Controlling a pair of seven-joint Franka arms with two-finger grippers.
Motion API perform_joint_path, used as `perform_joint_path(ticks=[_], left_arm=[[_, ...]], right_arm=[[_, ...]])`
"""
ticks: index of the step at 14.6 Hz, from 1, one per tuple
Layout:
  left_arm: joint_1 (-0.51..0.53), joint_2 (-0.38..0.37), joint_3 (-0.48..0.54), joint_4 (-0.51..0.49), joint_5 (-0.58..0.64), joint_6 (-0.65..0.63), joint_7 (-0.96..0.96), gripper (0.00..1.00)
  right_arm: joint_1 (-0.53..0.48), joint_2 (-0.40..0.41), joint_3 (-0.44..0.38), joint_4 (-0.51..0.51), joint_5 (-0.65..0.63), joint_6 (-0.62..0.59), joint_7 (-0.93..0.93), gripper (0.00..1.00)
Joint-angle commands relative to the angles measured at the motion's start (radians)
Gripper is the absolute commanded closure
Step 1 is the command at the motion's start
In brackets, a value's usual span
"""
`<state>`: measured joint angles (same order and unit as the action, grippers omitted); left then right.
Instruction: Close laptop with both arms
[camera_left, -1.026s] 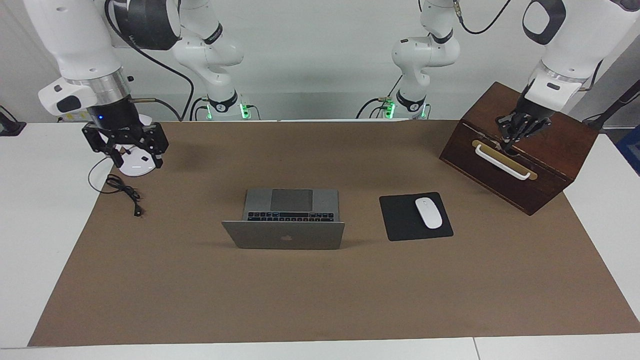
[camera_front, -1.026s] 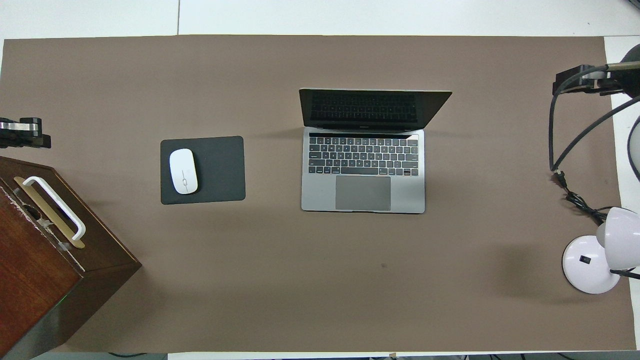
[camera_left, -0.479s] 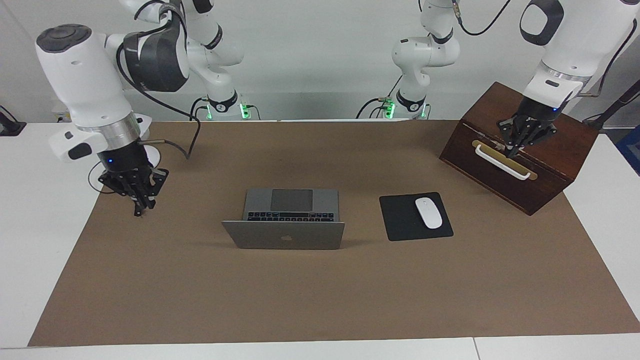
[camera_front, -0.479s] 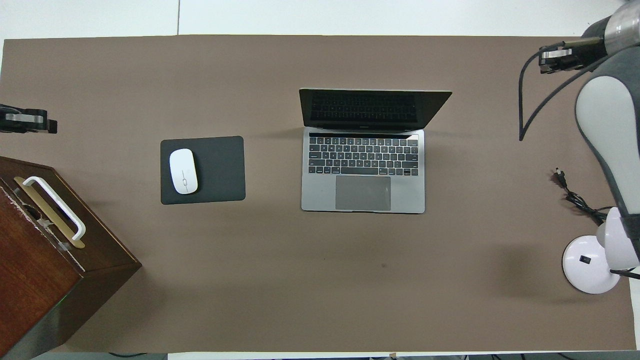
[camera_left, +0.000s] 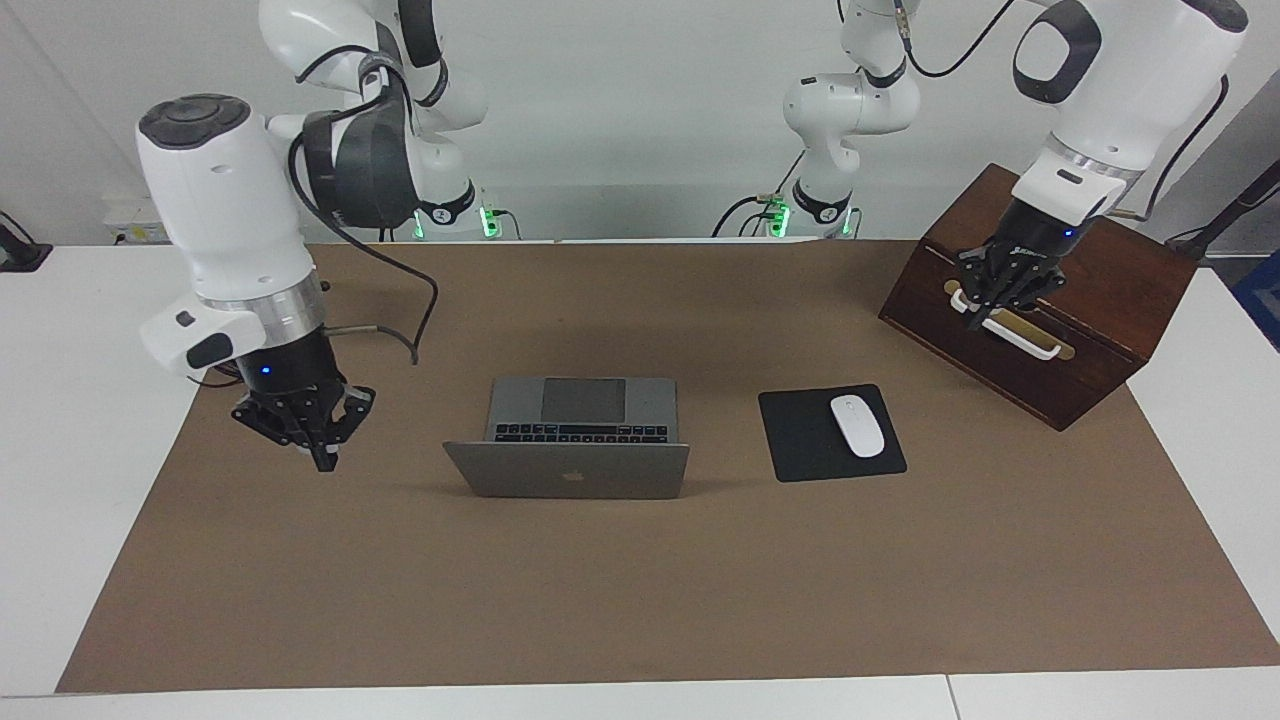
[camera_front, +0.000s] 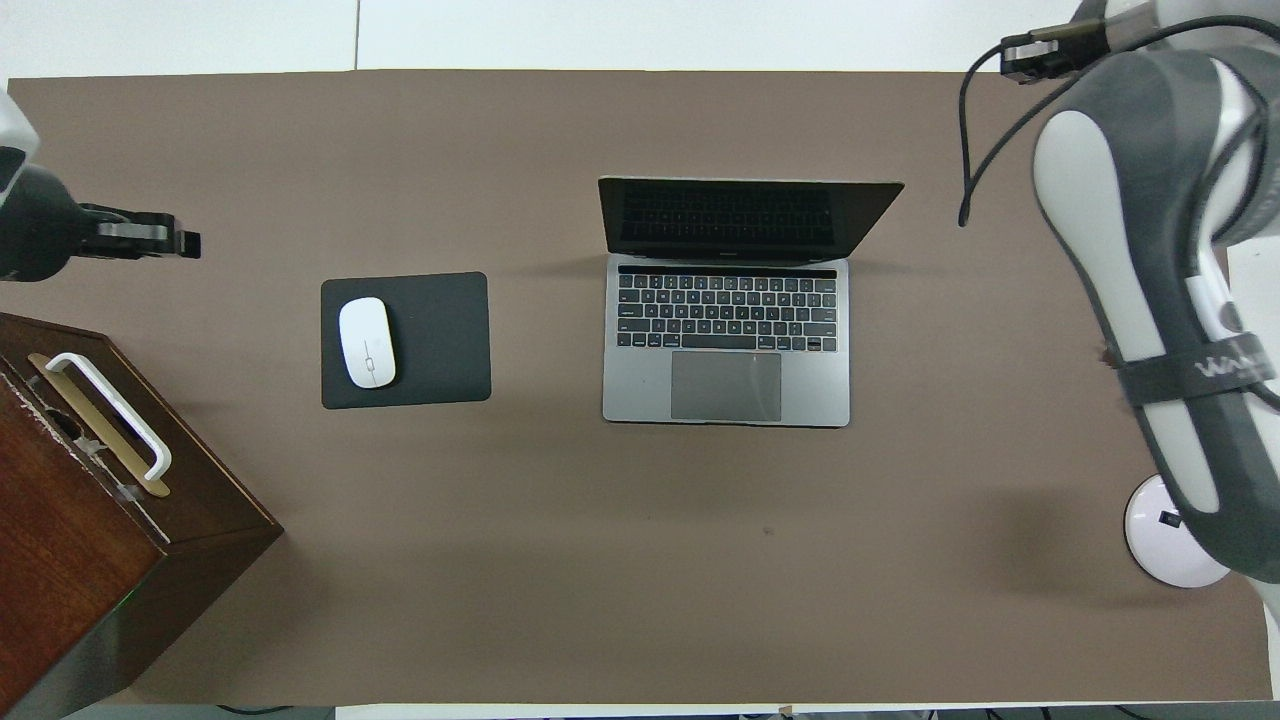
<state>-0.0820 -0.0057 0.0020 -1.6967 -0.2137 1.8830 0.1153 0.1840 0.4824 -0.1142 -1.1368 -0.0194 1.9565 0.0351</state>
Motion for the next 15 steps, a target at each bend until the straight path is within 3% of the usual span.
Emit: perform_joint_path(ticks=[1,5,9,13,15], left_arm=[[-0.06,-0.086,0.009,-0.167,-0.053,0.129,0.003,1.0],[-0.16,-0.175,0.009,-0.389,-0.078,0.371,-0.009,1.0],[-0.315,-0.267,0.009,-0.636,-0.085,0.698,-0.129,1.0],[-0.45,-0.3,0.009,-0.742,-0.087,0.89,-0.218,1.0],[-0.49,-0.3,0.004,-0.768,-0.085,0.945,-0.218,1.0]], right_arm=[[0.069,0.097,-0.05,0.106,0.012,0.053,0.029,1.0],[0.141,0.157,-0.07,0.155,0.012,0.128,0.069,1.0],[0.227,0.215,-0.125,0.175,0.012,0.212,0.11,1.0],[0.253,0.26,-0.128,0.225,0.031,0.239,0.184,1.0],[0.302,0.265,-0.195,0.227,0.119,0.231,0.206,1.0]])
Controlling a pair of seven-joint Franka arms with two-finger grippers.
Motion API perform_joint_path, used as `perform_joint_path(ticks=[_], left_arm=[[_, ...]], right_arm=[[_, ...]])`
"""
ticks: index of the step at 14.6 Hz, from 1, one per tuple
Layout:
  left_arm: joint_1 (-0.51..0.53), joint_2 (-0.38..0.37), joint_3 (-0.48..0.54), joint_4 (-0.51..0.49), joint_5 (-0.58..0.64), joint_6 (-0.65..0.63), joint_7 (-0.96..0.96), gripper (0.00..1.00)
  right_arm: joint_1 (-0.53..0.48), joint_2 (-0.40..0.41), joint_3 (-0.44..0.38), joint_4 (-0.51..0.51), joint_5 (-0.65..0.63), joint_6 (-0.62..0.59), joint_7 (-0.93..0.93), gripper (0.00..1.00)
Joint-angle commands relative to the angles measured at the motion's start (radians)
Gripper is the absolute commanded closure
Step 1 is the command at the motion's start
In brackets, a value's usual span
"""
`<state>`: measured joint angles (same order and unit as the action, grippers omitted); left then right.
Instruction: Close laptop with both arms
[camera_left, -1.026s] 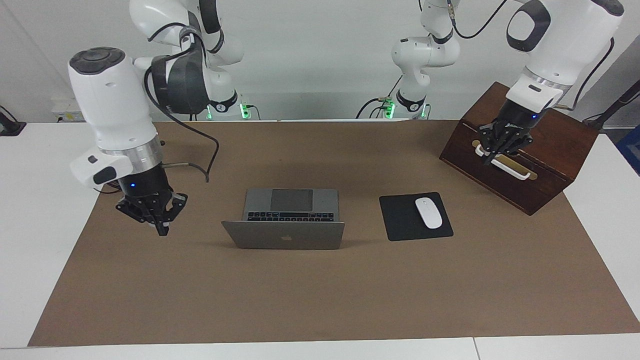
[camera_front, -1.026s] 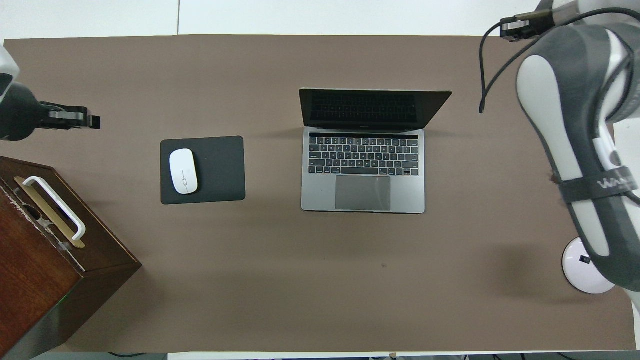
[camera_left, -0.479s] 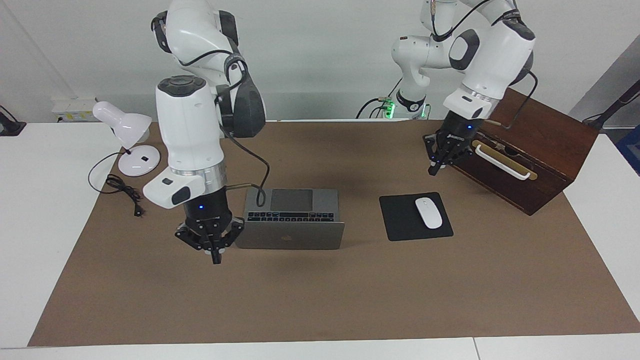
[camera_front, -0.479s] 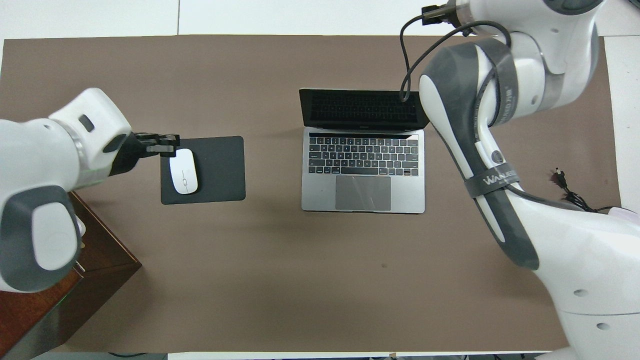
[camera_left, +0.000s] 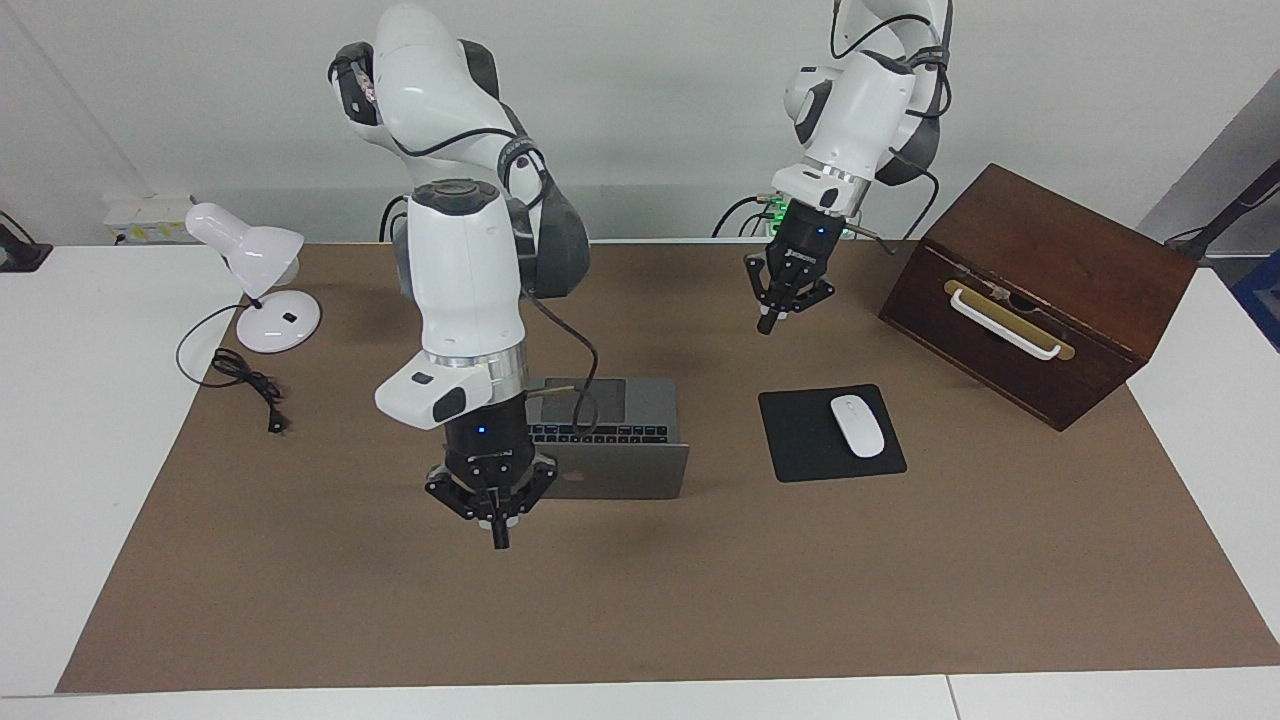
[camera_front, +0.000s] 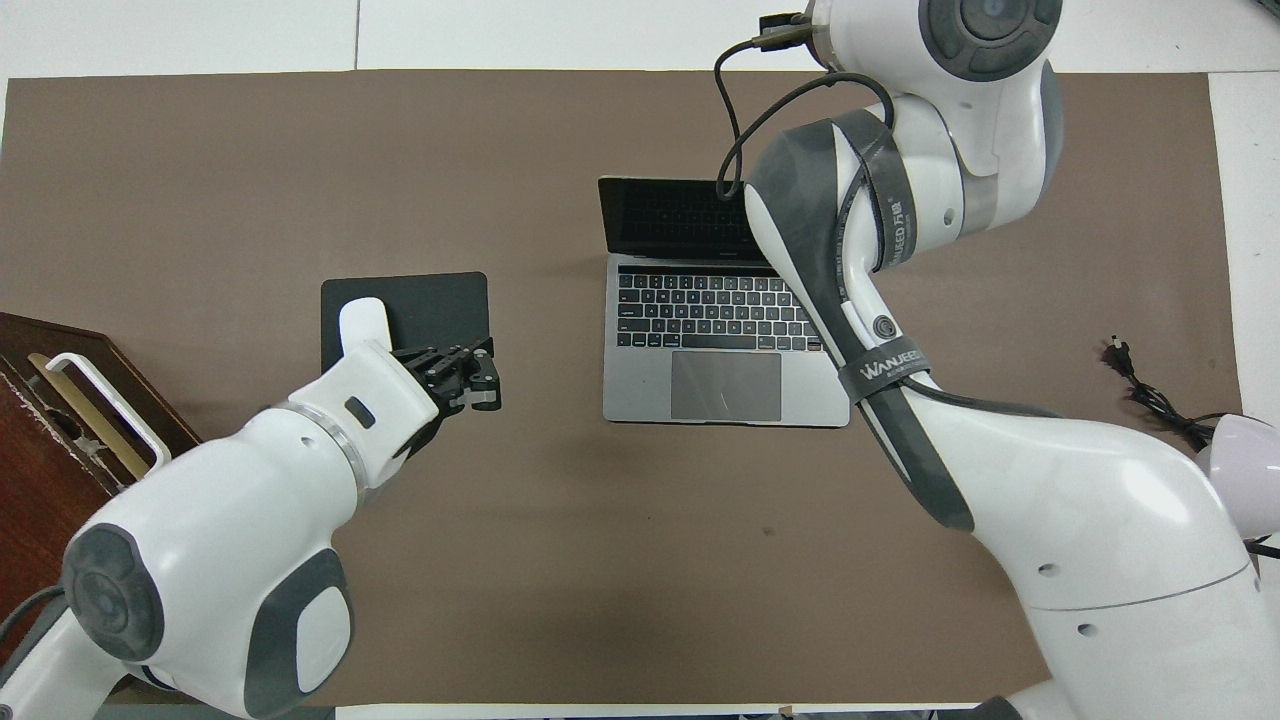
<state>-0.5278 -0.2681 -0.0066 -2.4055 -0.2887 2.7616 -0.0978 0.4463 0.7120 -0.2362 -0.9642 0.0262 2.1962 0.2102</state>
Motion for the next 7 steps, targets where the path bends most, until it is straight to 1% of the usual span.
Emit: perform_joint_path(ticks=[1,2,3,5,7], left_arm=[[-0.058,-0.034,0.005,-0.076,-0.01,0.105,-0.005,1.0],[-0.075,-0.025,0.005,-0.096,-0.01,0.157,-0.003,1.0],[-0.102,-0.014,0.005,-0.113,-0.01,0.214,-0.003,1.0],[-0.13,0.039,0.005,-0.123,-0.01,0.309,-0.002,1.0],[-0.17,0.125,0.005,-0.123,-0.01,0.428,0.003,1.0]], right_arm=[[0.072,0.041,-0.122,0.055,0.125,-0.016,0.055,1.0],[0.084,0.047,-0.152,0.056,0.171,-0.032,0.064,1.0],[0.086,0.049,-0.158,0.056,0.188,-0.044,0.07,1.0],[0.092,0.053,-0.161,0.056,0.19,-0.052,0.106,1.0],[0.101,0.072,-0.161,0.062,0.192,-0.049,0.139,1.0]])
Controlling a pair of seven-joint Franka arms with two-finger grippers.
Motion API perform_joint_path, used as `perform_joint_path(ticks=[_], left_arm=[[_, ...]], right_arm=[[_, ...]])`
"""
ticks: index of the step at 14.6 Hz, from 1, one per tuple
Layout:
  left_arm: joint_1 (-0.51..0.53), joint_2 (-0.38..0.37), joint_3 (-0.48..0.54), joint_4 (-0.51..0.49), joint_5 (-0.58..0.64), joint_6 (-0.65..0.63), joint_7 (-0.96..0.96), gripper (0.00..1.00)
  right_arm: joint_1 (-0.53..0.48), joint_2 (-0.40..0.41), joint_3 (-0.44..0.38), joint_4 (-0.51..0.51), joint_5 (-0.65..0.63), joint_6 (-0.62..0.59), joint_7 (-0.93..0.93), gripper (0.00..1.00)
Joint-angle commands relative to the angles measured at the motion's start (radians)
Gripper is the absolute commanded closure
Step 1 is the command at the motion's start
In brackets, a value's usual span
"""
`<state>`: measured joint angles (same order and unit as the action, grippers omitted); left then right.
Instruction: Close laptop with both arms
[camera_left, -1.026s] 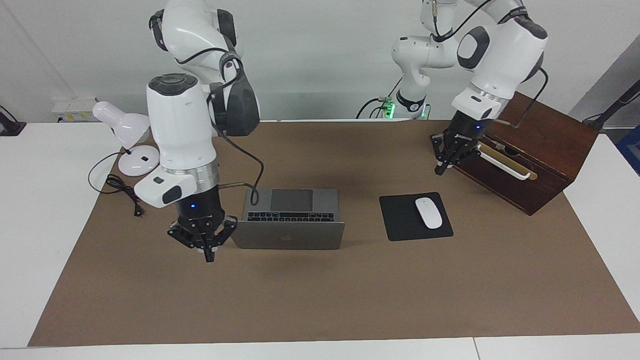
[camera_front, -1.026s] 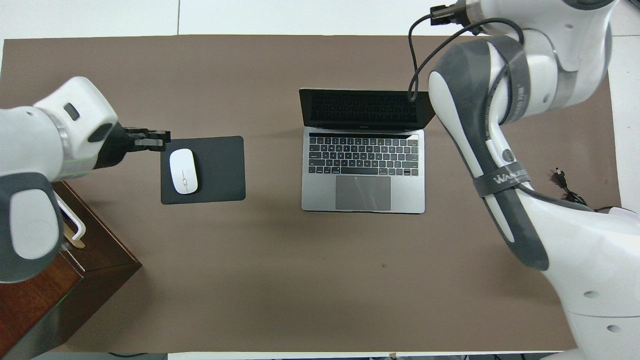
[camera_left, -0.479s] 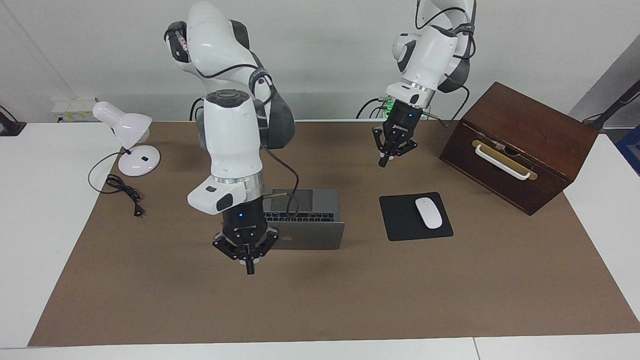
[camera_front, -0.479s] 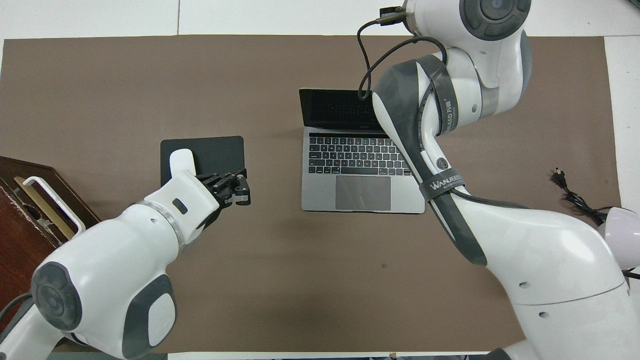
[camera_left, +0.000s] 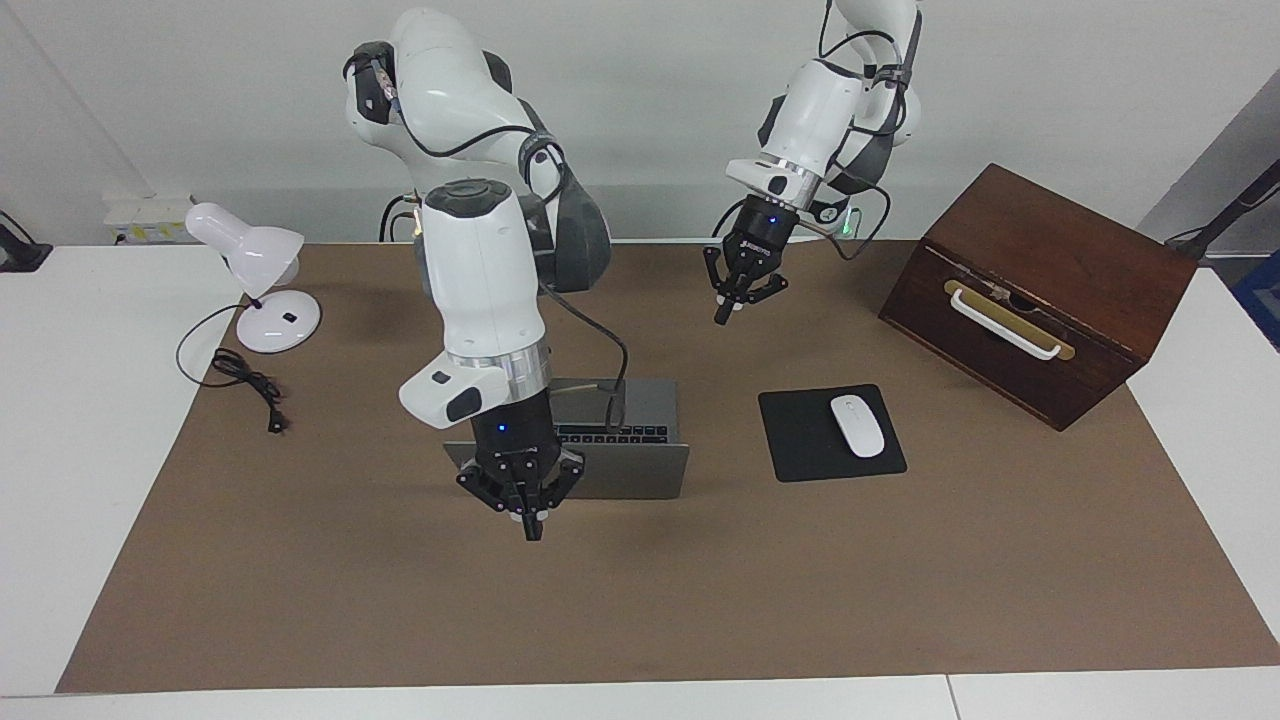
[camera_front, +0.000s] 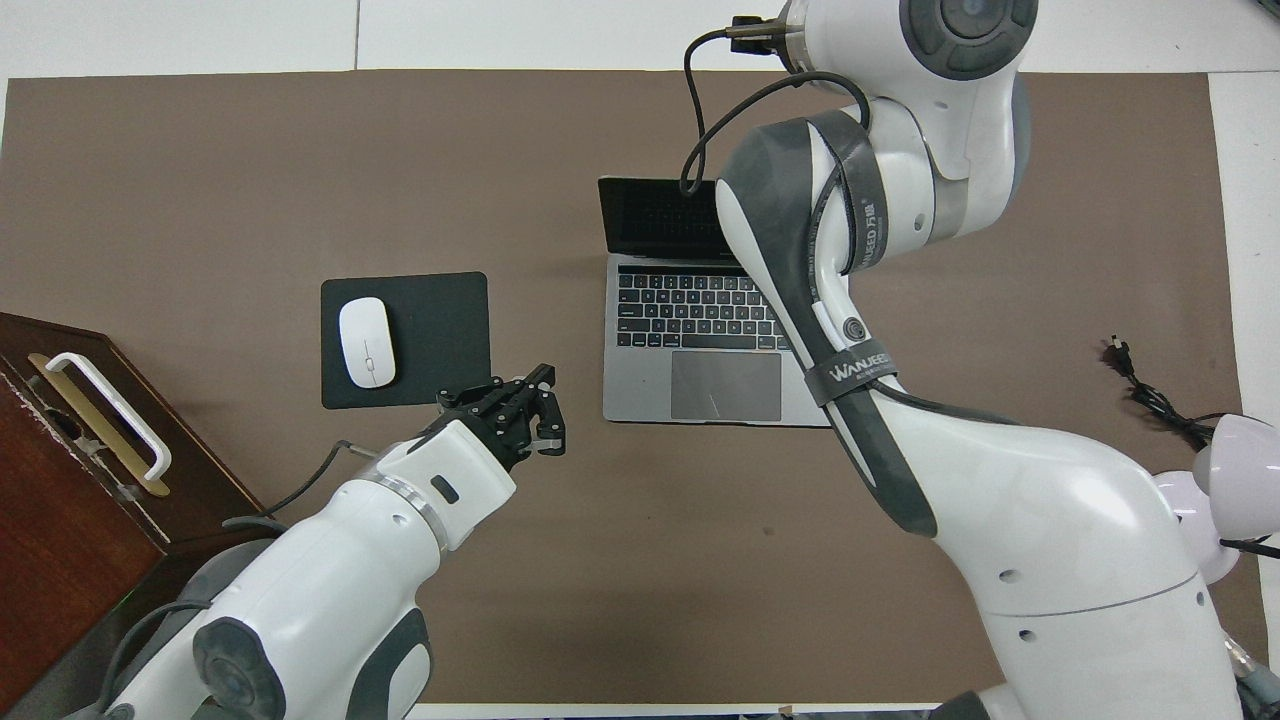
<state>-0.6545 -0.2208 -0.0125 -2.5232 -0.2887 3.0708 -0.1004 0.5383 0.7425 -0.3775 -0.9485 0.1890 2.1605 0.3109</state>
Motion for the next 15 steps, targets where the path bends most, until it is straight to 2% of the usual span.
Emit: perform_joint_path(ticks=[1,3,5,9,11,15], left_arm=[[-0.063,0.122,0.011,-0.005,-0.01,0.182,0.008,1.0],[-0.083,0.184,0.011,-0.005,-0.01,0.255,0.011,1.0],[-0.091,0.207,0.014,-0.003,-0.01,0.273,0.022,1.0],[-0.089,0.256,0.016,0.0,-0.01,0.298,0.097,1.0],[-0.093,0.313,0.014,0.006,-0.009,0.376,0.116,1.0],[-0.108,0.415,0.014,0.046,-0.007,0.431,0.133,1.0]], right_arm=[[0.012,0.049,-0.02,0.048,0.032,-0.014,0.043,1.0],[0.014,0.049,-0.02,0.047,0.085,-0.037,0.043,1.0],[0.015,0.048,-0.021,0.047,0.148,-0.089,0.045,1.0],[0.015,0.037,-0.02,0.048,0.155,-0.218,0.042,1.0],[0.015,0.035,-0.02,0.053,0.179,-0.266,0.043,1.0],[0.014,0.025,-0.02,0.053,0.179,-0.338,0.042,1.0]])
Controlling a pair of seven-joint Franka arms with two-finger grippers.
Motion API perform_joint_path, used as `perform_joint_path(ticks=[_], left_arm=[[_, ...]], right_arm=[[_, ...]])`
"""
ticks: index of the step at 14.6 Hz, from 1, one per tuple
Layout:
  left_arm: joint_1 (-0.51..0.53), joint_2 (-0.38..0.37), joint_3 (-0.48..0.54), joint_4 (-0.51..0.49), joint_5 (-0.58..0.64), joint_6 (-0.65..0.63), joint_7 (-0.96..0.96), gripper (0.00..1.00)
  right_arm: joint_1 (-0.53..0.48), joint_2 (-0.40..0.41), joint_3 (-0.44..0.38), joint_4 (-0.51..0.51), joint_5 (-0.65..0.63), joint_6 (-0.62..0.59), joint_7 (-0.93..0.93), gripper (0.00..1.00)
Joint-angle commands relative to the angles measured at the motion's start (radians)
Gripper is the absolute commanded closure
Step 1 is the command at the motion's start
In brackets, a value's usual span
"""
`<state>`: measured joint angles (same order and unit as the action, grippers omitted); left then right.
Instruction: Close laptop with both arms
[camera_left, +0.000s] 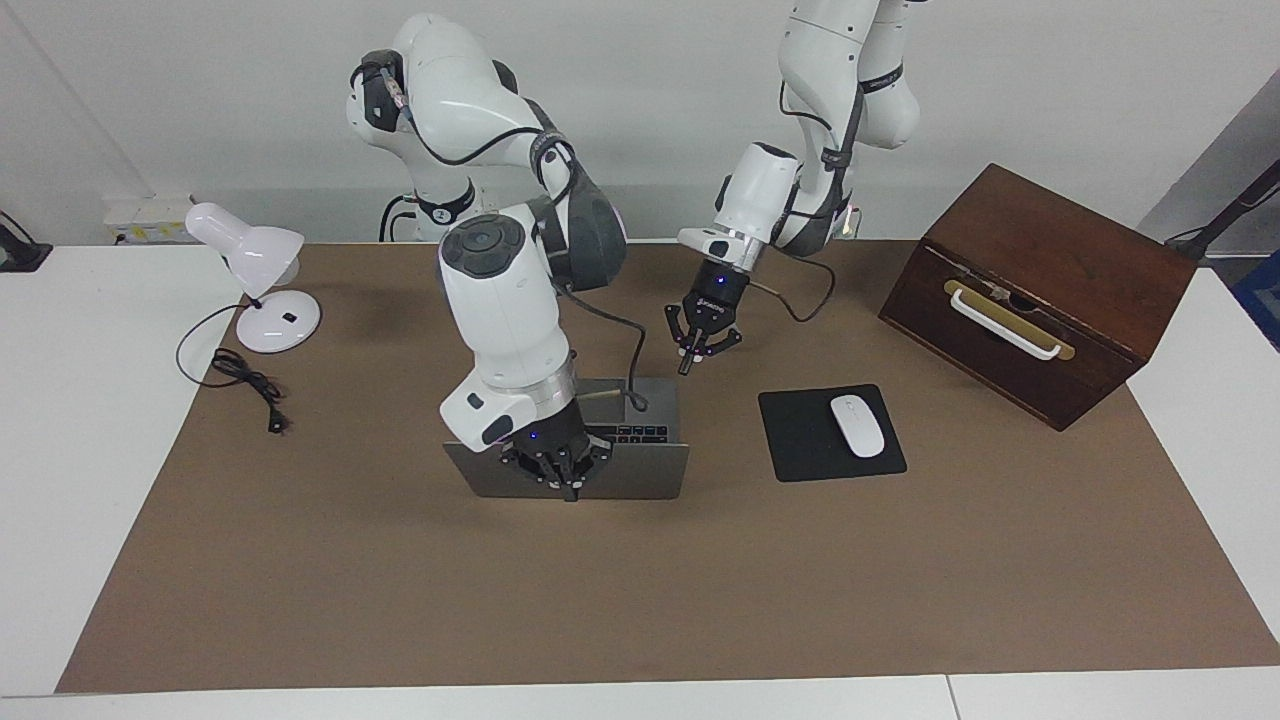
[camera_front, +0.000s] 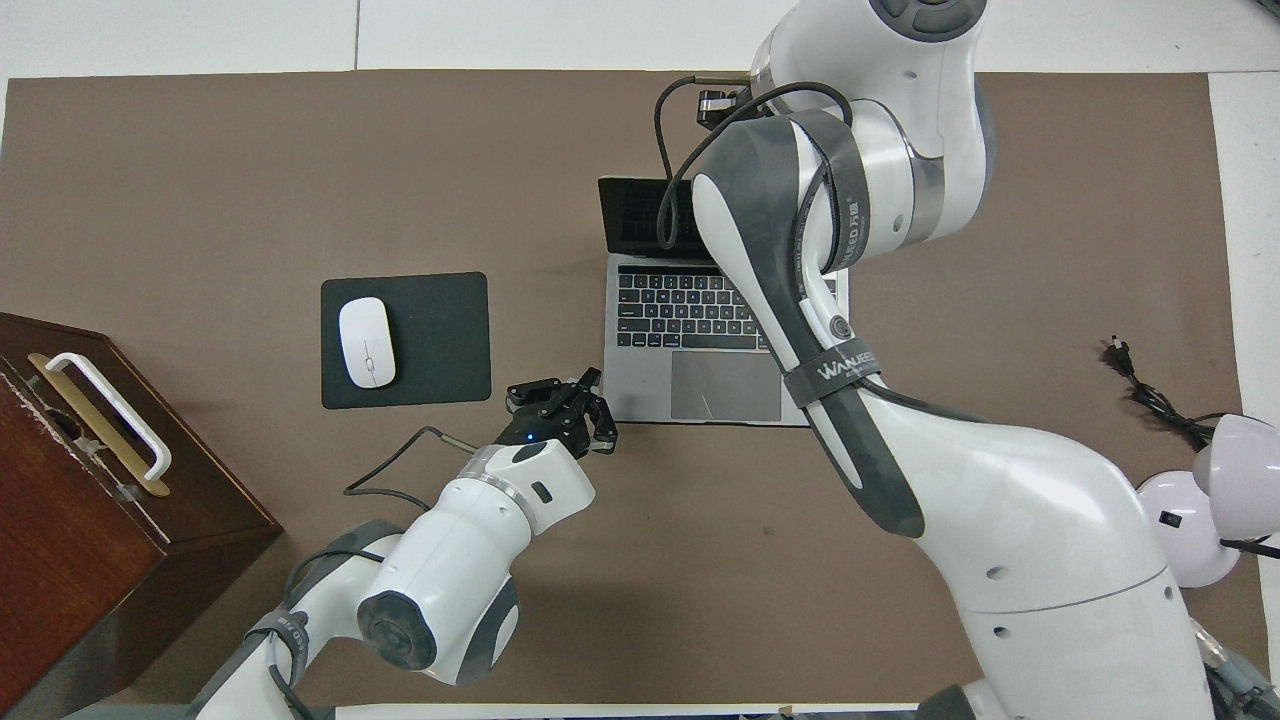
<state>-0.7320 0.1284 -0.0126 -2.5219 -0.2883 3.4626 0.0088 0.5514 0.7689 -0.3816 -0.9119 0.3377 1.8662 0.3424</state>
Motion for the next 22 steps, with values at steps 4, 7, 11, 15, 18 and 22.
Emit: perform_joint_path(ticks=[4,7,11,15,18,22], left_arm=[[-0.033,0.134,0.016,0.098,-0.003,0.039,0.026,1.0],[-0.046,0.172,0.017,0.123,-0.003,0.041,0.027,1.0],[-0.058,0.186,0.017,0.12,0.0,0.041,0.04,1.0],[-0.058,0.194,0.017,0.123,0.0,0.041,0.057,1.0],[-0.058,0.201,0.019,0.121,0.0,0.041,0.068,1.0],[-0.056,0.201,0.019,0.121,0.001,0.041,0.088,1.0]], right_arm=[[-0.001,-0.019,-0.014,0.013,0.034,-0.11,0.01,1.0],[-0.002,-0.023,-0.013,0.014,0.035,-0.16,0.009,1.0],[-0.002,-0.036,-0.016,0.011,0.093,-0.217,0.009,1.0],[-0.004,-0.06,-0.017,0.004,0.113,-0.298,0.009,1.0],[-0.004,-0.083,-0.017,-0.033,0.129,-0.32,0.01,1.0],[-0.001,-0.114,-0.016,-0.093,0.127,-0.311,0.01,1.0]])
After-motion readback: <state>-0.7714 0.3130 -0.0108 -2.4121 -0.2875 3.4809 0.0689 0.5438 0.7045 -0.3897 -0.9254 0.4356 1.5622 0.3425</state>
